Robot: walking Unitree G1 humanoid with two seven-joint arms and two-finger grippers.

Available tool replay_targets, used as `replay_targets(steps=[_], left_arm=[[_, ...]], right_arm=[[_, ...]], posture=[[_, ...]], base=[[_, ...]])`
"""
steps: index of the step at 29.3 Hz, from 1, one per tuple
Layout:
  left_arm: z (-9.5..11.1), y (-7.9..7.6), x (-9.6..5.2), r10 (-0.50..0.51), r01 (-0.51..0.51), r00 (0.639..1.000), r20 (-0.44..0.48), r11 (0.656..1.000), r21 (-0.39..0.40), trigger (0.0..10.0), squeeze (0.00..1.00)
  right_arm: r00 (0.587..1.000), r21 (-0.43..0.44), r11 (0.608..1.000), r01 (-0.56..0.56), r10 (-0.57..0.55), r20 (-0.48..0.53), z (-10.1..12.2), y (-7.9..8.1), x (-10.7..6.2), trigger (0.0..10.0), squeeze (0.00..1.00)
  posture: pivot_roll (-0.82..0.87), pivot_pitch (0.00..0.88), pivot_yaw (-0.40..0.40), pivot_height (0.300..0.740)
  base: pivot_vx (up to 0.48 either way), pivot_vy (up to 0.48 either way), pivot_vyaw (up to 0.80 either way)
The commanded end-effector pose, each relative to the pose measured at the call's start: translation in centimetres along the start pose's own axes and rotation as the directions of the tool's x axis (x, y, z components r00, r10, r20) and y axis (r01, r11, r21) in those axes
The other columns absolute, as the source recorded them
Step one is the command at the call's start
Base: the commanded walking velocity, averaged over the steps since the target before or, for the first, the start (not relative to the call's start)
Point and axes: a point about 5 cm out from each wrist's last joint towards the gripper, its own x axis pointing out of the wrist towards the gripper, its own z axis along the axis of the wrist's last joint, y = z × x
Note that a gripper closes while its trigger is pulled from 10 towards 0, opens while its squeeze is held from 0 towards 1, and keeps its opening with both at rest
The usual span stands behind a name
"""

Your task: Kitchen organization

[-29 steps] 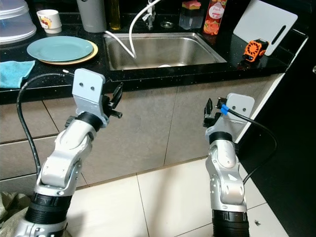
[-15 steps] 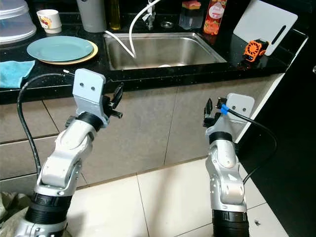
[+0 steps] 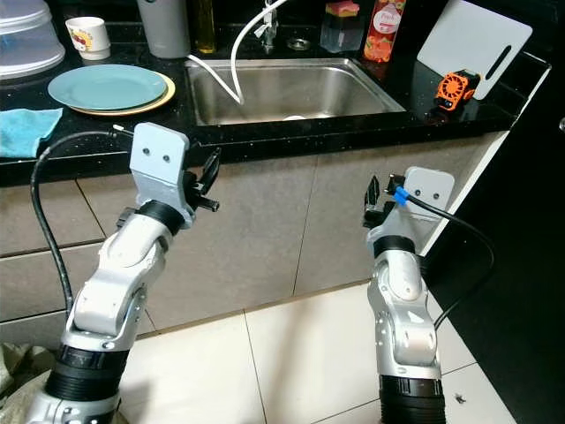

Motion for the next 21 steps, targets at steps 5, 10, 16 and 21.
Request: replay_targets(steps=[5,10,16,21], left_arm=[[-0.01,-0.29,-0.1,-0.012,0.012,1.0,0.003,1.0,0.008,10.0,0.0],[-0.02,-0.3,-0.1,-0.012,0.012,1.0,0.002,1.0,0.007,10.0,0.0],[-0.03,-0.29,-0.1,-0.011,0.011,1.0,0.001,1.0,0.007,10.0,0.0],[-0.02,-0.29,-0.1,-0.011,0.011,1.0,0.001,1.0,0.007,10.0,0.0]], right_arm=[[1.0,-0.004,1.0,0.005,-0.005,-0.02,-0.4,-0.2,-0.04,10.0,0.0],[1.0,-0.004,1.0,0.005,-0.005,-0.021,-0.41,-0.22,-0.07,10.0,0.0],[1.0,-0.004,1.0,0.006,-0.006,-0.022,-0.41,-0.23,-0.07,10.0,0.0],[1.0,-0.004,1.0,0.006,-0.006,-0.023,-0.43,-0.24,-0.09,10.0,0.0]], posture=[[0.19,0.037,-0.049,0.74],[0.19,0.038,-0.049,0.74],[0.19,0.04,-0.049,0.74],[0.19,0.043,-0.05,0.74]], base=[[0.0,0.0,0.0],[0.0,0.0,0.0],[0.0,0.0,0.0],[0.0,0.0,0.0]])
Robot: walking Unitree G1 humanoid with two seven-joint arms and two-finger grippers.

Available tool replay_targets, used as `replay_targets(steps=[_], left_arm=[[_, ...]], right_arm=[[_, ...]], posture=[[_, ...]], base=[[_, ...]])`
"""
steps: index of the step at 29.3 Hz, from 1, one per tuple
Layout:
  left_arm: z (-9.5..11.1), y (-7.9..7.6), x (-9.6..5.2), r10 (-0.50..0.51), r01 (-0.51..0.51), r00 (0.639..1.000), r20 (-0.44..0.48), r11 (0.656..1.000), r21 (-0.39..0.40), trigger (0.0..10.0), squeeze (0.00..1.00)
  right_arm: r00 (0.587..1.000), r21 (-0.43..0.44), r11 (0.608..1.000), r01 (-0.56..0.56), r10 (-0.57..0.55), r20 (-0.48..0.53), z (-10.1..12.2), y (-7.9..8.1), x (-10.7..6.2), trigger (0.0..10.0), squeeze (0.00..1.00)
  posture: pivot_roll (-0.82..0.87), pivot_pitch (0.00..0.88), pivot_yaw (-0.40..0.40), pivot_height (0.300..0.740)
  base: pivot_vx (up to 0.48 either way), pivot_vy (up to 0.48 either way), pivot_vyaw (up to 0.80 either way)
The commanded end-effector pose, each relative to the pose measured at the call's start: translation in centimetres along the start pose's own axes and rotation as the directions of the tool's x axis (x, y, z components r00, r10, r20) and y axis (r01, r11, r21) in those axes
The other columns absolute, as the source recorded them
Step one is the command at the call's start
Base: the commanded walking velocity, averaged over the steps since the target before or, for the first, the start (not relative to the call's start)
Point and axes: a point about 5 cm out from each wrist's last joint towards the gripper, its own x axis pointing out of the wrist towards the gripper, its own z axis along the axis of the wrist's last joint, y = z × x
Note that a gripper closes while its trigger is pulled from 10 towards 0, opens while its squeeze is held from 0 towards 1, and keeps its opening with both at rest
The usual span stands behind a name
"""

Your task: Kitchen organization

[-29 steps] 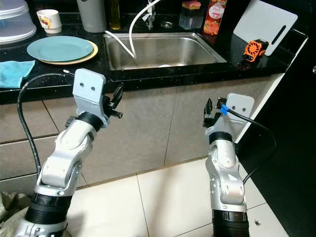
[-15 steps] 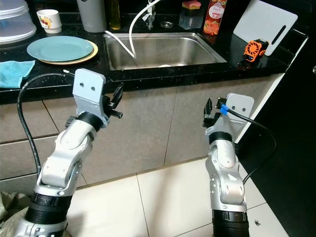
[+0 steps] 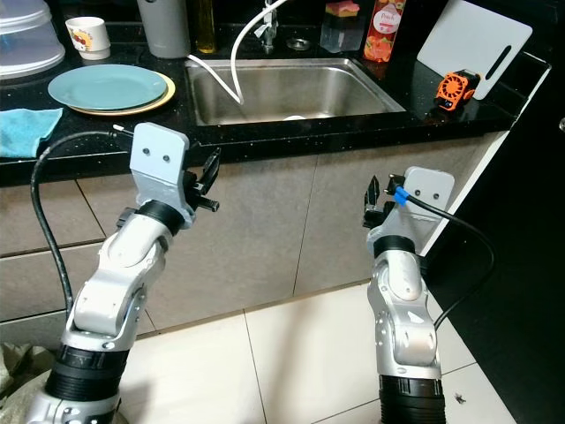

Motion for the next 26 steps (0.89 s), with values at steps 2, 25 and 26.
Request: replay_targets(steps=[2,25,26], left_arm=[[-0.03,-0.29,-0.11,-0.011,0.011,1.0,0.0,1.0,0.007,10.0,0.0],[-0.08,-0.3,-0.13,-0.011,0.011,1.0,-0.002,1.0,0.006,10.0,0.0],[-0.08,-0.3,-0.13,-0.011,0.011,1.0,-0.002,1.0,0.006,10.0,0.0]], right_arm=[[1.0,-0.004,1.0,0.006,-0.006,-0.024,-0.44,-0.25,-0.11,10.0,0.0],[1.0,-0.004,1.0,0.007,-0.007,-0.026,-0.47,-0.25,-0.13,10.0,0.0],[1.0,-0.004,1.0,0.007,-0.007,-0.026,-0.47,-0.25,-0.13,10.0,0.0]], posture=[[0.19,0.043,-0.05,0.74],[0.19,0.045,-0.051,0.74],[0.19,0.045,-0.051,0.74]], base=[[0.0,0.0,0.0],[0.0,0.0,0.0],[0.0,0.0,0.0]])
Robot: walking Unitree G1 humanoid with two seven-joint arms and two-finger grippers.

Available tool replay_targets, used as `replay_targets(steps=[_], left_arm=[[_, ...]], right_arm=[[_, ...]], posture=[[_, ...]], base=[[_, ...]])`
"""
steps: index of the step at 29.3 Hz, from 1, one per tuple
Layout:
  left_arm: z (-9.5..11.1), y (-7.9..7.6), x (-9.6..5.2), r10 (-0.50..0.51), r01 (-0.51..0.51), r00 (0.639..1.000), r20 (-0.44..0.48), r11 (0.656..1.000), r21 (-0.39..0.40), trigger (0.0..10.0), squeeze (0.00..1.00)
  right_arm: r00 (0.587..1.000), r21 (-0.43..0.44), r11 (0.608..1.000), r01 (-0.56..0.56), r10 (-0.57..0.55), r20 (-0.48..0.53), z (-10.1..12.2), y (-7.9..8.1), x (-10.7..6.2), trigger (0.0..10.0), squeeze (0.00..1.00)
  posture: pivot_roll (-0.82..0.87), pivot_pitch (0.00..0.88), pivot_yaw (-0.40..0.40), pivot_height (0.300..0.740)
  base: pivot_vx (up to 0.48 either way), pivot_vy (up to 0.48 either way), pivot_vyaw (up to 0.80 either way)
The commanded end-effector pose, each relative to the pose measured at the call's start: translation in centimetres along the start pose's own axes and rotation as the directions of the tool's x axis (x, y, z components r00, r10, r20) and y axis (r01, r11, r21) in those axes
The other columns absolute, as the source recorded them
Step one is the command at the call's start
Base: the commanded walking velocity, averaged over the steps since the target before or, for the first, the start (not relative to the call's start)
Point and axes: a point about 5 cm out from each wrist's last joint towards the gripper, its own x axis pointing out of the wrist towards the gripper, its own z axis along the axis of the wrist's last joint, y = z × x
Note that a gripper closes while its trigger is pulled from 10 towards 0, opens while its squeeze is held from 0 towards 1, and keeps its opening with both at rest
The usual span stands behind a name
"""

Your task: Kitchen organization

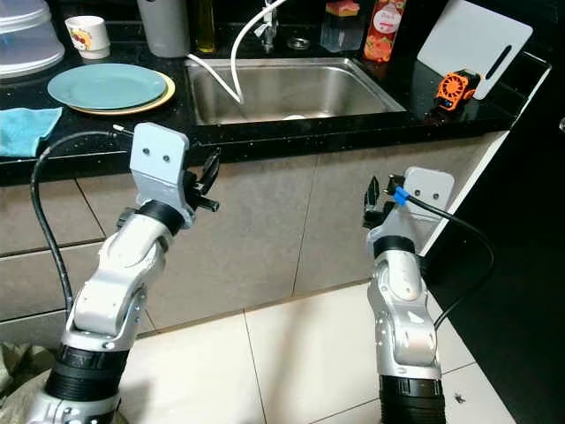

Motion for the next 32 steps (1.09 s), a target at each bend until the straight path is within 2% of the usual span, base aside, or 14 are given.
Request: replay_targets(steps=[1,23,26,27,29,30,32], left_arm=[[-0.1,-0.3,-0.1,-0.01,0.01,1.0,-0.002,1.0,0.007,10.0,0.0],[-0.6,-0.2,-0.3,-0.012,0.012,1.0,-0.023,1.0,0.006,10.0,0.0],[-3.2,-0.5,-1.0,-0.045,0.053,0.983,-0.178,0.998,0.043,10.0,0.0],[-3.2,-0.5,-1.0,-0.045,0.053,0.983,-0.178,0.998,0.043,10.0,0.0],[-4.7,-0.8,-2.2,-0.081,0.097,0.957,-0.277,0.994,0.045,10.0,0.0],[-4.7,-0.8,-2.2,-0.081,0.097,0.957,-0.277,0.994,0.045,10.0,0.0],[-5.5,-1.1,-3.2,-0.109,0.125,0.939,-0.328,0.992,0.028,10.0,0.0]], right_arm=[[1.0,-0.003,1.0,0.007,-0.007,-0.023,-0.4,-0.2,-0.1,10.0,0.0],[0.999,-0.007,1.0,0.009,-0.009,-0.035,-0.8,-0.3,-0.3,10.0,0.0],[0.993,-0.037,0.999,0.0,-0.004,-0.117,-2.6,-0.6,-1.2,10.0,0.0],[0.993,-0.037,0.999,0.0,-0.004,-0.117,-2.6,-0.6,-1.2,10.0,0.0],[0.975,-0.065,0.997,-0.036,0.021,-0.22,-4.9,-0.4,-2.8,10.0,0.0],[0.975,-0.065,0.997,-0.036,0.021,-0.22,-4.9,-0.4,-2.8,10.0,0.0],[0.955,-0.065,0.995,-0.074,0.052,-0.292,-6.5,0.1,-4.3,10.0,0.0]], posture=[[0.19,0.045,-0.05,0.74],[0.19,0.045,-0.053,0.74],[0.19,0.041,-0.052,0.74],[0.19,0.041,-0.052,0.74],[0.19,0.04,-0.052,0.74],[0.19,0.04,-0.052,0.74],[0.19,0.039,-0.05,0.74]], base=[[0.0,0.0,0.0],[0.0,0.0,0.0],[0.0,0.0,0.0],[0.0,0.0,0.0],[0.0,0.0,0.0],[0.0,0.0,0.0],[0.0,0.0,0.0]])
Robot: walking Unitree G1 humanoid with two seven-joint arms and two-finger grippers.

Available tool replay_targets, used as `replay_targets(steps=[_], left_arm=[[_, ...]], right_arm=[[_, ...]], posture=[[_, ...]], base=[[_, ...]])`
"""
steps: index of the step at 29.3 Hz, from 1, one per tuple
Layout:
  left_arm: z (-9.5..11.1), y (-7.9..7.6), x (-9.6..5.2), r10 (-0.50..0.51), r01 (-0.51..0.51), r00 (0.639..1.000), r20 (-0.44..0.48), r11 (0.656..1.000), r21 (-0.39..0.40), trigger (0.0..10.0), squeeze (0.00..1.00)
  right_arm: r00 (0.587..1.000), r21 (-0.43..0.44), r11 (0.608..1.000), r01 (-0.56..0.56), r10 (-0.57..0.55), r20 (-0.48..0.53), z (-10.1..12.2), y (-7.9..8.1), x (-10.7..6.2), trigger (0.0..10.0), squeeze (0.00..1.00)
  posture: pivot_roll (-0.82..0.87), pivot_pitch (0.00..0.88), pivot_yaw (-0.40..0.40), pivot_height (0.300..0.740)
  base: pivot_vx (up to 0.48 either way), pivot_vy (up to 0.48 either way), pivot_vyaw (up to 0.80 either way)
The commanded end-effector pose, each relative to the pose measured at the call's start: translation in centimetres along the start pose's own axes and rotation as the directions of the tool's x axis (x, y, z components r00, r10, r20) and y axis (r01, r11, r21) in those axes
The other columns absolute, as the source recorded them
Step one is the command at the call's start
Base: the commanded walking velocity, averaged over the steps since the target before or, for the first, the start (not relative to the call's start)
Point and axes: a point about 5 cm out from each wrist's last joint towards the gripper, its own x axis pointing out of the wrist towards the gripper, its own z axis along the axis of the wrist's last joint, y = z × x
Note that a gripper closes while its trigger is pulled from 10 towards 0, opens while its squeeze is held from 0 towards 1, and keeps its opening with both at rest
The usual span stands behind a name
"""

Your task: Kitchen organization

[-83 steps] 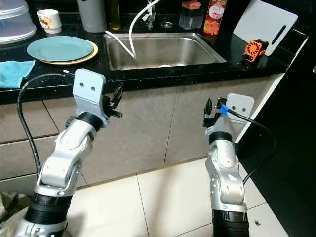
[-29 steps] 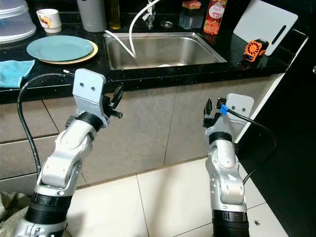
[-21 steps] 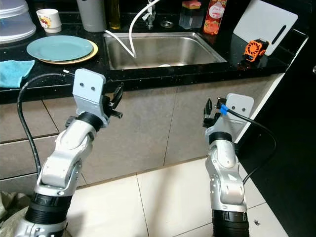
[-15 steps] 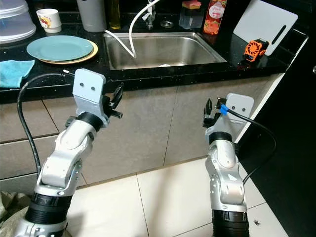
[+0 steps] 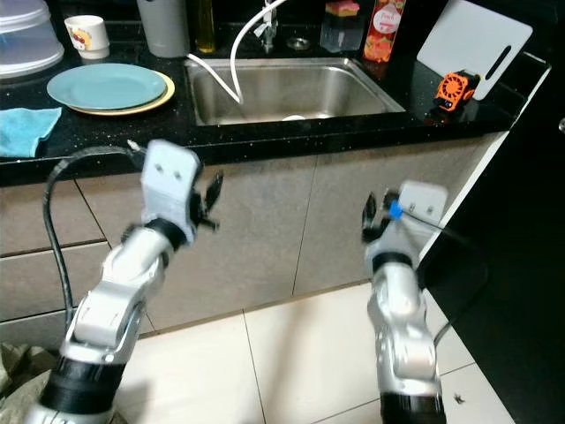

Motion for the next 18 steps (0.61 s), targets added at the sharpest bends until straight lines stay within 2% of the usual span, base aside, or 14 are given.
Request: replay_targets(steps=[1,3,7,11,14,18], left_arm=[[-0.3,-0.4,-0.3,-0.03,0.03,0.999,-0.024,0.999,0.014,10.0,0.0],[-0.7,-0.3,-0.3,-0.02,0.02,0.999,-0.045,1.0,0.008,10.0,0.0],[-1.1,0.1,-0.1,0.002,-0.003,0.998,-0.067,1.0,-0.005,10.0,0.0],[-0.7,0.3,0.0,0.014,-0.015,0.998,-0.054,1.0,-0.009,10.0,0.0],[0.3,0.6,0.0,0.051,-0.052,0.999,-0.017,0.997,-0.053,10.0,0.0],[1.2,1.0,0.1,0.09,-0.089,0.996,0.028,0.995,-0.05,10.0,0.0]], right_arm=[[0.998,-0.011,0.999,-0.038,0.037,-0.043,-0.9,0.8,-0.3,10.0,0.0],[0.994,-0.011,0.997,-0.072,0.071,-0.082,-1.8,1.6,-0.7,10.0,0.0],[0.991,-0.023,0.995,-0.097,0.094,-0.095,-2.0,2.2,-0.7,10.0,0.0],[0.992,-0.023,0.995,-0.098,0.096,-0.082,-1.6,2.3,-0.5,10.0,0.0],[0.996,-0.024,0.997,-0.077,0.076,-0.035,-0.5,1.7,0.1,10.0,0.0],[0.998,-0.024,0.998,-0.066,0.066,-0.007,0.1,1.5,0.4,10.0,0.0]], posture=[[0.19,0.038,-0.052,0.74],[0.19,0.038,-0.052,0.74],[0.19,0.031,-0.053,0.74],[0.19,0.028,-0.054,0.74],[0.19,0.024,-0.057,0.74],[0.19,0.025,-0.057,0.74]], base=[[0.0,0.0,0.0],[0.0,0.0,0.0],[0.0,0.0,0.0],[0.0,0.0,0.0],[0.0,0.0,0.0],[0.0,0.0,0.0]])
